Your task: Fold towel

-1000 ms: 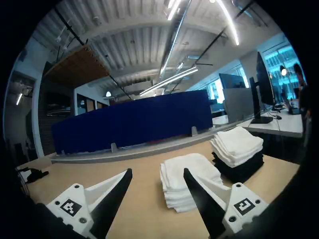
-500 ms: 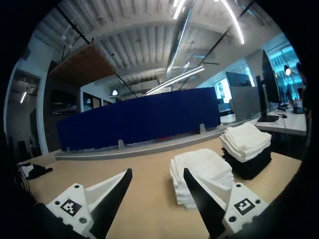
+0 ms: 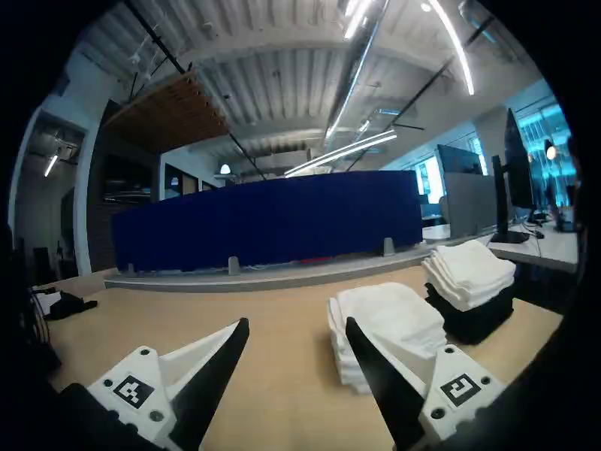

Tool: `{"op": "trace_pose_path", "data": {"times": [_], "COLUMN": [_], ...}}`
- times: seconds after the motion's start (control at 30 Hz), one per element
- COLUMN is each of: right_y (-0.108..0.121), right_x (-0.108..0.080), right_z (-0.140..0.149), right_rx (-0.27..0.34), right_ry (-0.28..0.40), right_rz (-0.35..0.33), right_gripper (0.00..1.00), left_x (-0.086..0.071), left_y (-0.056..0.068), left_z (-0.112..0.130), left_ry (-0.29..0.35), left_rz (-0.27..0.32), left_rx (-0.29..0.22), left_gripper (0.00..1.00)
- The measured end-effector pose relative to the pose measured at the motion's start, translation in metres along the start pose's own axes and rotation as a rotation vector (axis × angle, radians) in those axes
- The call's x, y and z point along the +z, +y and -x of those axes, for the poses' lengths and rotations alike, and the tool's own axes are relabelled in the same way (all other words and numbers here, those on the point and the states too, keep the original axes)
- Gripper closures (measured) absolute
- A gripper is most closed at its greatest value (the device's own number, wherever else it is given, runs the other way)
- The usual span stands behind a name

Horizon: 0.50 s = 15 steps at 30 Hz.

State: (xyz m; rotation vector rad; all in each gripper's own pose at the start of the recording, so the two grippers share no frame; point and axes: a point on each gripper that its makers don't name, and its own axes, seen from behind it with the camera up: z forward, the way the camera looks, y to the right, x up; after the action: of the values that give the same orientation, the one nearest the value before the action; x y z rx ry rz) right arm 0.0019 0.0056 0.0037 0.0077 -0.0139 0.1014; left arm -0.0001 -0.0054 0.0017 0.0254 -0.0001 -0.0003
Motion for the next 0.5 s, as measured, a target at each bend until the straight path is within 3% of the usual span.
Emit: {"op": "trace_pose_path", "data": {"times": [0.5], "right_y": [-0.0083], "right_x": [-0.0013], "right_z": [0.0039], "right_rx": [-0.100], "right_ry": [0.014], "right_rz": [0.015], "right_gripper": [0.00], "left_x": [-0.0012], "left_y": [0.0007], "left_z": [-0.0007], "left_ry": [0.000], "left_rz": [0.000], "left_rx": [0.000], "left_gripper": [0.03]}}
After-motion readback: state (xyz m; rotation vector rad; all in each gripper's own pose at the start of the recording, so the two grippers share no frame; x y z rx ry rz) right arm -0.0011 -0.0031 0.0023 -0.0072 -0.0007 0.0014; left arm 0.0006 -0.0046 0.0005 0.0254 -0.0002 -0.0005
